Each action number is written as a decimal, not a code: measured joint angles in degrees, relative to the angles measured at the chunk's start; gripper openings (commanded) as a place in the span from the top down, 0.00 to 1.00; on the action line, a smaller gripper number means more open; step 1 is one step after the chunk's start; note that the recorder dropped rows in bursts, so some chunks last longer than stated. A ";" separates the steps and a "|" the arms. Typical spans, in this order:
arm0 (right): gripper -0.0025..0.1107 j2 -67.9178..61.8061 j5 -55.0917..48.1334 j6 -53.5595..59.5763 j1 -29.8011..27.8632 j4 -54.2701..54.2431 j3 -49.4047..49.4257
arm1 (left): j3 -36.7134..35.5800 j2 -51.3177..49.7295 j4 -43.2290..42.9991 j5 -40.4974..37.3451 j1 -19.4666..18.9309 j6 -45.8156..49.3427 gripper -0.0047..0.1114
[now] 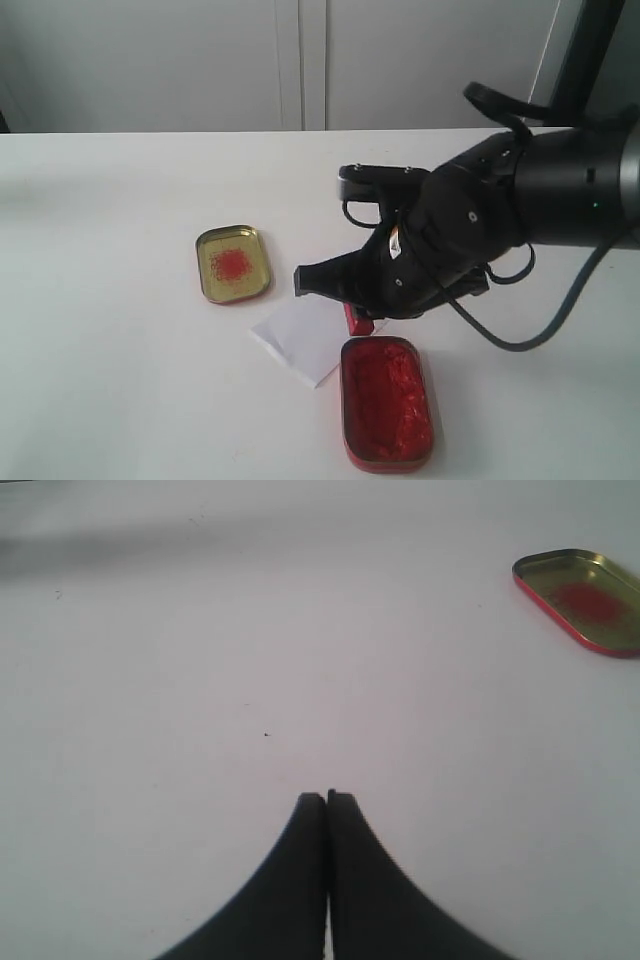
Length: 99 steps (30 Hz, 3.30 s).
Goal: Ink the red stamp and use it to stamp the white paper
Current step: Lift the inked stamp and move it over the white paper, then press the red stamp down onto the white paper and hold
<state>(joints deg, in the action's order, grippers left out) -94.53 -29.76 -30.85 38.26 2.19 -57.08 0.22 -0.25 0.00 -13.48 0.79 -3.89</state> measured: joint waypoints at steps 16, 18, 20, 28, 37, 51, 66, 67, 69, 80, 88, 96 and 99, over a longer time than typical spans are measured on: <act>0.98 -11.21 -13.57 10.66 0.00 0.40 -17.49 | 0.00 0.00 0.00 0.00 0.00 0.00 0.96; 0.98 -12.73 -14.61 11.02 0.00 1.16 -19.17 | 0.00 0.00 0.00 0.00 0.00 0.00 0.96; 0.98 -14.30 -15.46 11.01 0.00 1.75 -20.86 | 0.00 0.00 0.00 0.00 0.00 0.00 0.96; 0.98 -18.59 -18.58 12.00 0.00 2.98 -26.07 | 0.00 0.00 0.00 0.00 0.00 0.00 0.96; 0.98 -21.06 -20.03 12.00 0.00 3.16 -28.43 | 0.00 0.00 0.00 0.00 0.00 0.00 0.96; 0.98 -21.06 -20.61 10.15 0.00 1.15 -28.43 | 0.00 0.00 0.00 0.00 0.00 0.00 0.96; 0.98 -21.06 -19.24 -2.55 0.00 1.15 -28.43 | 0.00 0.00 0.00 0.00 0.00 0.00 0.96; 0.98 -21.09 -19.24 -2.55 0.00 1.29 -28.43 | 0.00 0.00 0.00 0.00 0.00 0.00 0.96; 0.98 -21.32 -19.13 -2.78 0.00 1.56 -28.51 | 0.00 0.00 0.00 0.00 0.00 0.00 0.96; 0.98 -24.97 -16.67 -3.13 0.00 3.04 -28.55 | 0.00 0.00 0.00 0.00 0.00 0.00 0.96; 0.98 -29.30 -20.40 -3.00 0.00 3.40 -30.87 | 0.00 0.00 0.00 0.00 0.00 0.00 0.96; 0.98 -30.12 -21.47 -2.64 0.00 3.29 -31.64 | 0.00 0.00 0.00 0.00 0.00 0.00 0.96; 0.98 -30.12 -21.47 -2.64 0.00 3.29 -31.64 | 0.00 0.00 0.00 0.00 0.00 0.00 0.96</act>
<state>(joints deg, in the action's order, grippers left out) -124.66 -51.23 -33.50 38.26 5.49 -88.72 0.22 -0.25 0.00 -13.48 0.79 -3.89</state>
